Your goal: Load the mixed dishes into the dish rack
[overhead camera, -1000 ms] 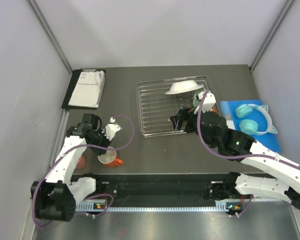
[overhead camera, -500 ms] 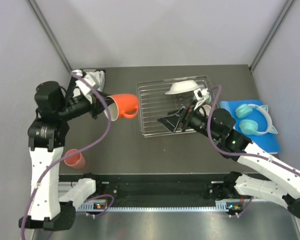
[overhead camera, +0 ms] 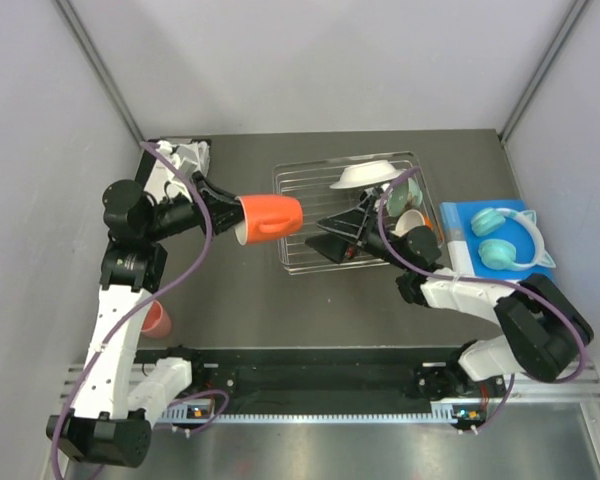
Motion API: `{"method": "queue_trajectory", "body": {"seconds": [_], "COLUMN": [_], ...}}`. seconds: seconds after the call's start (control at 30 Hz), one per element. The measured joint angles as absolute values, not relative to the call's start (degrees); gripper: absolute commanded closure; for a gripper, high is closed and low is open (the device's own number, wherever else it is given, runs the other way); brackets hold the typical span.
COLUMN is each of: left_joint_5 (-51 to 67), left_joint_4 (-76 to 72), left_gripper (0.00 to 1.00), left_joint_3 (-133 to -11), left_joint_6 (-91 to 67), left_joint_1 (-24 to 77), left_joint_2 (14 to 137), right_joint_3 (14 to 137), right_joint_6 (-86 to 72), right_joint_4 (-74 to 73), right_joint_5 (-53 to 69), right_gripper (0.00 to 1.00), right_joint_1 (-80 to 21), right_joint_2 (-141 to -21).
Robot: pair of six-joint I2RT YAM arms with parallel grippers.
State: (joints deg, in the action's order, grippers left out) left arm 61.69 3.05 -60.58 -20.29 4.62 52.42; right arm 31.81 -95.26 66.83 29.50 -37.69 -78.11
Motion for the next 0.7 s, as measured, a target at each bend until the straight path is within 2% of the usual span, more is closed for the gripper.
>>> {"method": "queue_trajectory", "body": {"seconds": [0.33,0.7], "left_joint_5": [61.5,57.6], "left_joint_4": [3.2,8.3], "left_gripper": [1.00,1.00], "left_joint_3": [-55.8,-54.4], "left_joint_6": [-14.5,-5.8], "left_joint_1": [8.4,13.7], "left_joint_2": [48.7,49.0], "right_joint_3": [34.5,39.6], "right_joint_6": [-101.7,-102.9], "right_joint_4": [73.5,74.1], "right_joint_5": [29.6,29.0], "right_gripper": [0.00,0.00], "right_joint_1": [-40.1,-44.6], "right_joint_2": [-81.6,-86.8]}}
